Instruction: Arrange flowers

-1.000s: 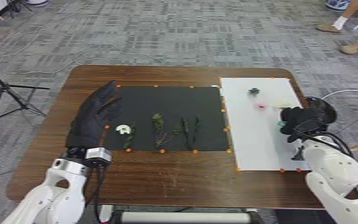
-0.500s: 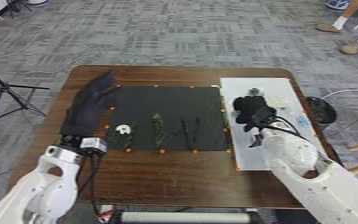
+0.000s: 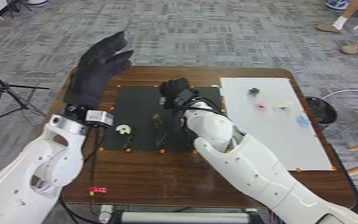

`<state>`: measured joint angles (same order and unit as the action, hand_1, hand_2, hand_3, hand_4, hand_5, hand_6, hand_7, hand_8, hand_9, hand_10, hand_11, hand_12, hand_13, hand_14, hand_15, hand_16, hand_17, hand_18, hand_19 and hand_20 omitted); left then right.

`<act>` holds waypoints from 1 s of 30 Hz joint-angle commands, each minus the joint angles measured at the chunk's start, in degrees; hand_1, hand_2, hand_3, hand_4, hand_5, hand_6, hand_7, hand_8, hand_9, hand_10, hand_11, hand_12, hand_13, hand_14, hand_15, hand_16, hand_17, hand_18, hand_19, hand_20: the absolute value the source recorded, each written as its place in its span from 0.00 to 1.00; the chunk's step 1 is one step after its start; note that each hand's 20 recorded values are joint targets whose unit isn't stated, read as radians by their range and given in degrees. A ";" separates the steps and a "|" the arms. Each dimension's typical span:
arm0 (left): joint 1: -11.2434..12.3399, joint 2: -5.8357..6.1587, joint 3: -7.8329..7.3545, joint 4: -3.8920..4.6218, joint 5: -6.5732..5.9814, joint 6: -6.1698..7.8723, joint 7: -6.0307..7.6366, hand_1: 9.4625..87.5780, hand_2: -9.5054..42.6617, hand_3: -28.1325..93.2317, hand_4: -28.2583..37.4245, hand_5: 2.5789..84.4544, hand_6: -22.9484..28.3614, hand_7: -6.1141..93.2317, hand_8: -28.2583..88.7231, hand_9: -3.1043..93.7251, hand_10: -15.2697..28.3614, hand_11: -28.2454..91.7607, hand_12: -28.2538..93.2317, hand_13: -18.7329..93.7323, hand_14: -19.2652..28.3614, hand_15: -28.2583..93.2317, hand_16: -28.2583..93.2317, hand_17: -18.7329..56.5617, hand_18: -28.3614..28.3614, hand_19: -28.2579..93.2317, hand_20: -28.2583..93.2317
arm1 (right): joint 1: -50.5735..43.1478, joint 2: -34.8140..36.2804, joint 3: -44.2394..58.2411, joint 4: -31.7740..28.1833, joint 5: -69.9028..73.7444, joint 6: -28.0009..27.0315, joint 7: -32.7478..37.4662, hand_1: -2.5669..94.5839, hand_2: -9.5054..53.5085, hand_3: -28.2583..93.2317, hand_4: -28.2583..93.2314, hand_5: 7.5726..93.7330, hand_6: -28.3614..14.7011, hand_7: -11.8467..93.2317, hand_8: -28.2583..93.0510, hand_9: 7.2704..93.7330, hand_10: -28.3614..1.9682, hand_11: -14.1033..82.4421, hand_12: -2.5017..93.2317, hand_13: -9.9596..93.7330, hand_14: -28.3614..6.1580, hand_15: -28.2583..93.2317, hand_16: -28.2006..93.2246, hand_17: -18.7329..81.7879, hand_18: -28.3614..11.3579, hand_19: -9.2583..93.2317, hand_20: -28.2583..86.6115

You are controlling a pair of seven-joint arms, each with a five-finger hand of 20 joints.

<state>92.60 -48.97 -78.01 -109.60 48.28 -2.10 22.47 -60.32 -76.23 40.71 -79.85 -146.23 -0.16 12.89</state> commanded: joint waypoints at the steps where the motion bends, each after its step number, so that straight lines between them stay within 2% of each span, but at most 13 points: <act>1: -3.32 -0.45 1.57 -0.19 0.58 -1.55 1.14 0.18 0.06 0.77 0.00 0.29 0.48 0.27 0.15 0.27 0.59 0.34 0.40 0.35 0.69 0.38 0.29 0.10 0.87 0.59 0.30 | 0.84 -7.47 -2.12 3.24 -3.21 0.34 -1.66 0.52 0.00 0.94 0.08 0.71 0.71 0.63 0.23 0.89 0.80 0.39 0.59 0.81 0.80 0.72 0.63 0.46 0.27 0.83 0.64; 7: -4.19 -0.93 2.11 0.05 0.65 -1.49 1.46 0.18 0.06 0.77 0.00 0.29 0.48 0.27 0.15 0.27 0.59 0.34 0.40 0.35 0.69 0.38 0.29 0.10 0.88 0.59 0.30 | 0.65 -8.82 -2.30 4.36 -4.65 0.01 -2.08 0.52 0.00 0.94 0.08 0.70 0.71 0.63 0.24 0.89 0.80 0.40 0.59 0.81 0.79 0.72 0.63 0.46 0.27 0.83 0.64; 9: -3.77 -0.86 1.79 -0.29 0.65 -1.65 1.56 0.18 0.06 0.77 0.00 0.29 0.48 0.26 0.15 0.27 0.59 0.34 0.40 0.35 0.69 0.38 0.29 0.10 0.88 0.59 0.30 | 0.44 -9.13 -2.60 4.35 -4.95 -0.02 -2.27 0.52 0.00 0.94 0.08 0.70 0.71 0.63 0.24 0.88 0.81 0.40 0.59 0.81 0.80 0.72 0.63 0.46 0.27 0.83 0.64; 16: -3.71 -1.42 1.73 -0.29 0.76 -2.19 1.73 0.18 0.06 0.77 0.00 0.29 0.48 0.26 0.15 0.27 0.59 0.34 0.40 0.35 0.69 0.38 0.29 0.10 0.88 0.59 0.30 | -0.14 -9.23 -2.87 3.59 -5.17 -1.30 -1.08 0.51 0.00 0.93 0.06 0.68 0.72 0.63 0.25 0.87 0.82 0.40 0.59 0.81 0.80 0.72 0.63 0.45 0.27 0.83 0.64; 21: -3.13 -1.43 1.35 -0.63 0.81 -2.18 1.86 0.18 0.06 0.77 0.00 0.29 0.48 0.26 0.15 0.27 0.59 0.34 0.40 0.35 0.69 0.38 0.29 0.10 0.88 0.59 0.30 | -0.29 -9.12 -2.88 3.36 -4.98 -2.82 -0.44 0.48 0.00 0.93 0.03 0.66 0.70 0.61 0.27 0.84 0.80 0.39 0.59 0.78 0.78 0.73 0.62 0.43 0.27 0.82 0.64; 23: -4.38 -1.55 2.41 0.00 0.82 -1.78 1.69 0.18 0.06 0.77 0.00 0.29 0.48 0.26 0.15 0.27 0.59 0.33 0.40 0.35 0.69 0.38 0.29 0.10 0.88 0.59 0.30 | -0.70 -9.37 -1.65 3.69 -5.68 -3.15 -1.59 0.47 0.00 0.92 0.03 0.65 0.70 0.61 0.28 0.83 0.80 0.40 0.60 0.77 0.77 0.74 0.62 0.43 0.27 0.82 0.64; 30: -4.84 -1.99 2.66 0.24 0.87 -1.96 1.69 0.18 0.06 0.77 0.00 0.29 0.48 0.26 0.15 0.27 0.58 0.33 0.40 0.35 0.69 0.38 0.29 0.10 0.88 0.59 0.30 | -0.95 -9.24 -1.44 3.29 -5.42 -3.56 -1.76 0.44 0.00 0.91 0.01 0.61 0.68 0.60 0.27 0.77 0.76 0.41 0.57 0.73 0.71 0.76 0.58 0.41 0.26 0.82 0.64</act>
<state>88.65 -49.88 -75.61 -109.44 48.83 -3.80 23.73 -61.06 -85.06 39.02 -76.03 -150.82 -3.47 11.69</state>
